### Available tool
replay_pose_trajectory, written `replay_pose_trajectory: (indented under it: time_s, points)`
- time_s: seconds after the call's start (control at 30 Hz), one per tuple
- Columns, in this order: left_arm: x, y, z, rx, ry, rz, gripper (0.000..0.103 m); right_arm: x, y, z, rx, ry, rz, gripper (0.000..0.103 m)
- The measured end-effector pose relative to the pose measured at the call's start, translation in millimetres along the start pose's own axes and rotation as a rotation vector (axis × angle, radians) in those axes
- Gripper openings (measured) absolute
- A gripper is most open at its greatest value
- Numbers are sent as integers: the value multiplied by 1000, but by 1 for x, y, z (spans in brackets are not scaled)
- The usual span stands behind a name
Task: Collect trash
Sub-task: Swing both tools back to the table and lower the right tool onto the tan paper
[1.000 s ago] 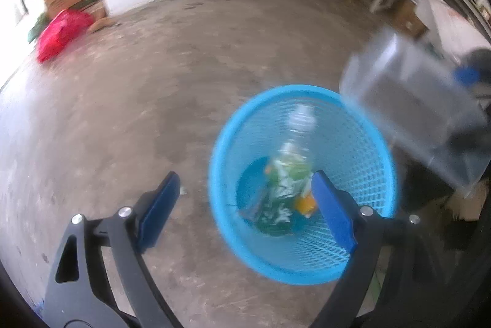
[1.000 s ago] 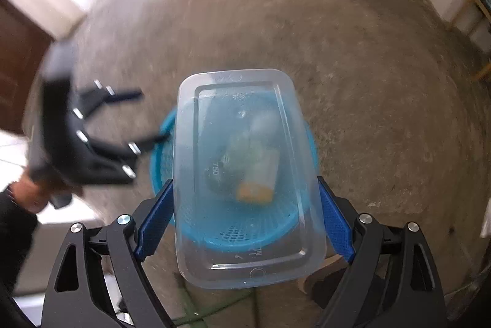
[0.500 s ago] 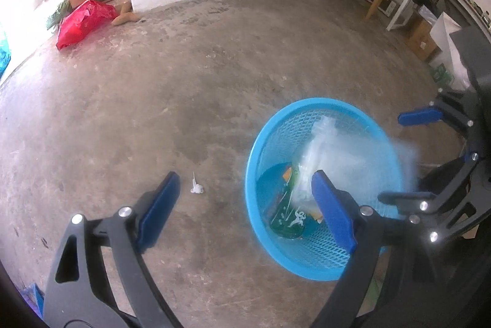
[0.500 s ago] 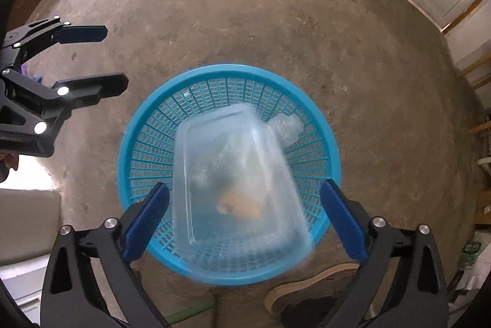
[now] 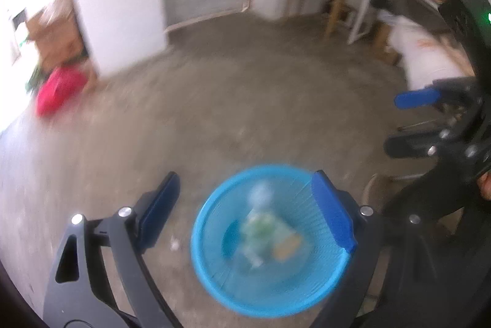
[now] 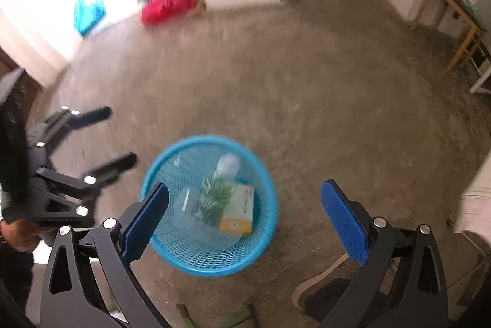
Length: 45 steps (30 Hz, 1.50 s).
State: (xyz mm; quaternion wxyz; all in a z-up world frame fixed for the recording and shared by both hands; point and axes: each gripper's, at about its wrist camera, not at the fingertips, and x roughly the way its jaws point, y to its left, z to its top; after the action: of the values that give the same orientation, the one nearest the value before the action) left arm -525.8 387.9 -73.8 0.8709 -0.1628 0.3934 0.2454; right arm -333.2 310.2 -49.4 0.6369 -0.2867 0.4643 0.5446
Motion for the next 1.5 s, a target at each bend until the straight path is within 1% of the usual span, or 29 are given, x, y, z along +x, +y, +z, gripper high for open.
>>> replay_pose_trajectory:
  time_s: [0.07,0.1,0.17,0.27,0.3,0.37,0.4,0.47,0.5,0.57,0.6,0.67,0.7,0.73,0.8,0.87,0.9,0.97,1.0,1.03,1.1,1.2,1.27,1.33,1.4,1.5]
  points:
    - [-4,-23,25,49,-33,-24,85,-30,-20,1,15,-33,-7,97]
    - [-7,-42,43,83,-57,-47,87,-52,-36,0,29,-59,-21,97]
    - [-10,-67,65,126,-87,-75,88,-89,-65,-6,61,-104,-58,97]
    - [-15,-123,105,216,-139,-150,89,-141,-120,-23,154,-161,-103,97]
    - [-15,-138,114,241,-150,-165,90,-163,-145,-35,194,-181,-131,97]
    - [-15,-173,133,291,-170,-213,90,-184,-175,-49,236,-198,-169,97]
    - [-15,-197,145,322,-178,-250,91,-198,-194,-63,260,-204,-205,97]
    - [-11,-231,161,368,-188,-295,92,-218,-221,-85,299,-211,-257,97]
    - [-8,-254,173,394,-189,-333,92,-231,-240,-102,327,-215,-281,97]
    - [-2,-298,193,442,-192,-391,92,-244,-260,-121,350,-216,-314,97]
    - [-1,-316,199,461,-193,-410,92,-251,-273,-134,368,-217,-342,97]
    - [3,-356,214,500,-194,-457,92,-263,-296,-156,409,-224,-371,97]
    - [5,-380,223,520,-187,-492,92,-270,-312,-169,441,-236,-395,97]
    - [7,-405,234,538,-181,-522,92,-274,-321,-176,458,-243,-408,97]
    - [12,-451,254,563,-177,-560,92,-283,-344,-194,503,-258,-443,97]
    - [13,-484,268,574,-182,-570,92,-287,-372,-204,547,-268,-459,97]
    - [14,-503,275,576,-187,-587,92,-287,-388,-209,575,-263,-469,97]
    - [13,-526,279,585,-206,-611,92,-287,-415,-215,608,-266,-470,97]
    - [13,-532,278,593,-213,-618,92,-284,-438,-217,662,-261,-458,97]
    - [15,-539,276,601,-216,-622,92,-284,-451,-219,701,-258,-468,97]
    - [23,-546,272,603,-216,-626,92,-280,-476,-217,766,-271,-469,97]
    - [37,-545,267,581,-197,-639,92,-268,-510,-210,880,-270,-471,97]
    - [47,-540,263,577,-181,-631,92,-256,-522,-203,902,-248,-482,97]
    - [57,-536,260,573,-165,-618,92,-245,-526,-197,887,-232,-474,97]
    - [63,-526,258,569,-157,-610,92,-232,-528,-191,871,-195,-490,97]
    - [67,-517,258,552,-151,-614,92,-217,-533,-189,873,-160,-483,97]
